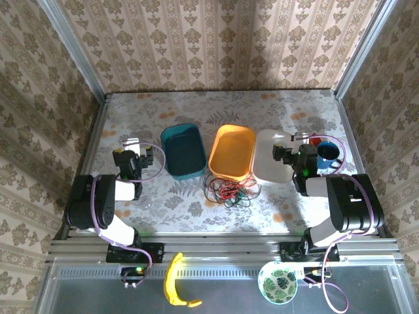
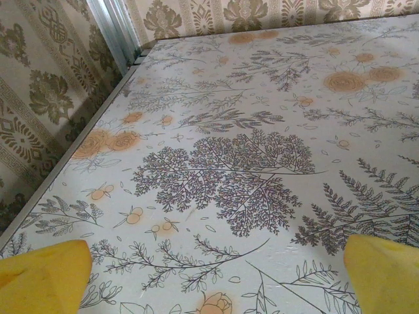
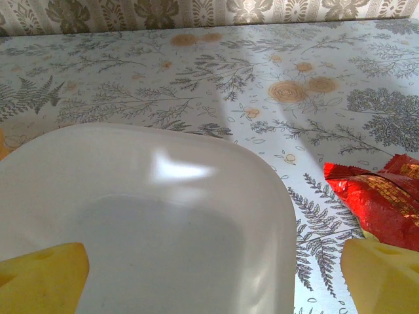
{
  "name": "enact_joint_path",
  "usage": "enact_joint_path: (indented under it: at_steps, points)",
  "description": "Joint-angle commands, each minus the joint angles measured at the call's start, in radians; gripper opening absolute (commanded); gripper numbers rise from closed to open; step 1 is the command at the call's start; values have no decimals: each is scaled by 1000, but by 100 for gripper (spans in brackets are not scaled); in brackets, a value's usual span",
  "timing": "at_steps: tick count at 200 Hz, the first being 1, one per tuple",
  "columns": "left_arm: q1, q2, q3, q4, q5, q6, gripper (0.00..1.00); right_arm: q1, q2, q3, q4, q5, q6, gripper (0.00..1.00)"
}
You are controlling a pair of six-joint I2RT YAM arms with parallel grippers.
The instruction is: Untangle the cables
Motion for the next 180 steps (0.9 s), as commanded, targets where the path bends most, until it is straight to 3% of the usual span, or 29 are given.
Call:
enact_joint_path:
  at_steps: [1, 31, 180]
  points:
    - [5, 2, 9, 16, 20, 20, 100, -1, 3, 2, 23, -13, -18, 100]
    - [24, -2, 18, -10, 113, 29, 100, -1, 4, 4, 21, -14, -18, 100]
    - [40, -5, 22, -18, 140, 18, 100, -1, 3, 2, 23, -13, -18, 100]
